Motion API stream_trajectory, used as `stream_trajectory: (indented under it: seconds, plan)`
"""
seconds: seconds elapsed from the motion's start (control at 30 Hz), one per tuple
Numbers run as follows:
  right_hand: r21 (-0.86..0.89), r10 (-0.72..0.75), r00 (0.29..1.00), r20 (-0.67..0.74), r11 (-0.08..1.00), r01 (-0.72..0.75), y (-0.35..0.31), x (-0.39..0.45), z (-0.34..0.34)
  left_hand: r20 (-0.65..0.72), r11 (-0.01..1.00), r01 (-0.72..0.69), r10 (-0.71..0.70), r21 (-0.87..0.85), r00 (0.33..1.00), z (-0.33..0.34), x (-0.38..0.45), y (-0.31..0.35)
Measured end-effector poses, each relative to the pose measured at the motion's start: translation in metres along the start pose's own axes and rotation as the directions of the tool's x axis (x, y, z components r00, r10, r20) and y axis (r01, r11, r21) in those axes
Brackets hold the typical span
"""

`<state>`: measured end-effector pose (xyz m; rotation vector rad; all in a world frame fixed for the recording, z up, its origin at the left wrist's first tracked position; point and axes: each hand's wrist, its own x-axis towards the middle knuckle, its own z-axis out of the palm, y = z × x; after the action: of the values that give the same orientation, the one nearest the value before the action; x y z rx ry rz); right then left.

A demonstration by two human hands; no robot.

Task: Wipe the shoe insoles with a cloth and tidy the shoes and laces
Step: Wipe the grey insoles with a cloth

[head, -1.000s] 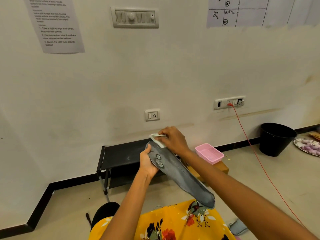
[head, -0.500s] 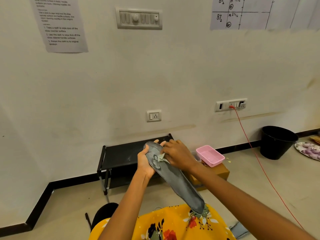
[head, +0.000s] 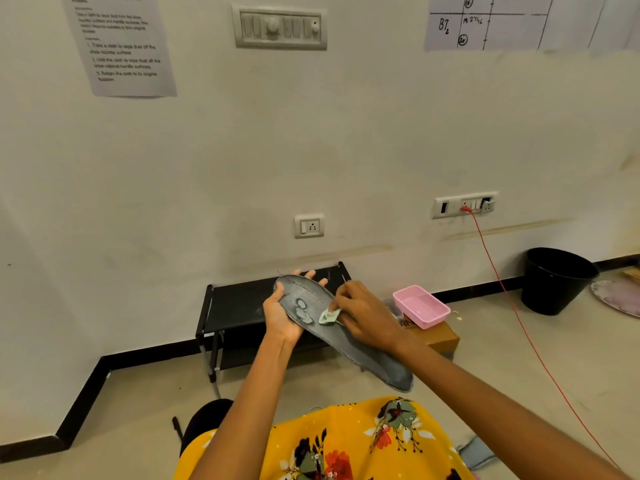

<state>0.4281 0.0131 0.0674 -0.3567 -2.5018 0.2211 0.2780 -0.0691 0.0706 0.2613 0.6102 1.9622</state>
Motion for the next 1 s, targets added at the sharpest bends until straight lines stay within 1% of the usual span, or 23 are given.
stream_trajectory:
  seconds: [0.1,0.13,0.2,0.27,0.33,0.37,0.4,0.47,0.53,0.57,0.6,0.63,0.67,0.7,0.73,0.77,0.8,0.83,0.87,0.93,1.0]
  plan:
    - [0.211,0.205,0.979,0.017,0.956,-0.204,-0.003,-0.004,-0.001,-0.037,1.0,0.02,-0.019,0.017,0.999,0.003,0.004,-0.002]
    - [0.256,0.261,0.965,0.025,0.931,-0.259,-0.005,-0.001,0.001,-0.051,0.999,0.035,-0.033,0.037,0.998,0.005,0.005,-0.003]
    - [0.338,0.361,0.932,-0.013,0.879,-0.336,-0.008,0.01,0.006,-0.062,0.998,0.033,-0.03,0.051,0.998,0.008,0.004,-0.005]
    - [0.411,0.502,0.863,-0.054,0.799,-0.439,-0.01,0.02,0.01,-0.039,0.998,-0.003,0.005,0.061,0.999,0.012,-0.002,-0.012]
    - [0.415,0.583,0.811,-0.044,0.749,-0.516,-0.014,0.028,0.015,-0.035,0.997,0.02,-0.018,0.07,0.999,0.016,-0.011,-0.024]
    - [0.371,0.585,0.811,-0.029,0.759,-0.535,-0.017,0.03,0.019,-0.061,0.997,0.036,-0.032,0.074,0.998,0.018,-0.015,-0.029]
    - [0.283,0.56,0.828,-0.022,0.798,-0.532,-0.022,0.031,0.022,-0.093,0.996,0.04,-0.033,0.074,0.995,0.018,-0.018,-0.032]
    - [0.1,0.469,0.882,-0.051,0.881,-0.463,-0.035,0.027,0.026,-0.145,0.998,0.029,-0.021,0.048,0.989,0.016,-0.018,-0.034]
    - [0.122,0.355,0.933,-0.056,0.93,-0.347,-0.05,0.016,0.023,-0.151,1.0,0.029,-0.027,0.008,0.988,0.009,-0.016,-0.029]
    - [0.144,0.27,0.962,-0.047,0.954,-0.261,-0.054,0.008,0.02,-0.143,0.999,0.035,-0.035,-0.004,0.989,0.006,-0.017,-0.025]
    - [0.138,0.189,0.981,-0.032,0.973,-0.183,-0.055,0.003,0.015,-0.128,0.999,0.043,-0.044,-0.014,0.991,0.003,-0.016,-0.023]
    - [0.088,0.128,0.991,-0.037,0.988,-0.124,-0.049,0.001,0.013,-0.116,0.999,0.05,-0.05,-0.01,0.992,0.003,-0.016,-0.023]
    - [0.031,0.118,0.991,-0.057,0.993,-0.117,-0.041,0.003,0.011,-0.112,0.999,0.049,-0.049,0.005,0.992,0.005,-0.017,-0.025]
    - [-0.021,0.171,0.982,-0.082,0.985,-0.174,-0.032,0.009,0.009,-0.117,0.999,0.046,-0.044,0.022,0.992,0.01,-0.02,-0.028]
    - [-0.05,0.268,0.959,-0.096,0.961,-0.274,-0.024,0.017,0.007,-0.118,0.998,0.045,-0.04,0.037,0.992,0.016,-0.022,-0.033]
    - [-0.041,0.356,0.927,-0.119,0.931,-0.362,-0.02,0.024,0.005,-0.117,0.998,0.047,-0.041,0.047,0.992,0.022,-0.024,-0.039]
    - [-0.018,0.405,0.904,-0.138,0.911,-0.411,-0.021,0.029,0.006,-0.119,0.997,0.049,-0.043,0.053,0.992,0.025,-0.024,-0.042]
    - [0.006,0.41,0.898,-0.158,0.91,-0.415,-0.026,0.032,0.008,-0.124,0.997,0.053,-0.046,0.047,0.991,0.026,-0.023,-0.041]
    - [0.033,0.389,0.909,-0.149,0.921,-0.388,-0.034,0.031,0.009,-0.134,0.998,0.054,-0.049,0.037,0.99,0.024,-0.021,-0.038]
    - [0.144,0.318,0.946,-0.068,0.941,-0.306,-0.049,0.018,0.012,-0.143,0.999,0.05,-0.049,-0.001,0.988,0.016,-0.017,-0.03]
    - [0.238,0.202,0.979,0.024,0.95,-0.201,-0.058,0.0,0.011,-0.137,0.998,0.053,-0.056,-0.02,0.989,0.007,-0.016,-0.023]
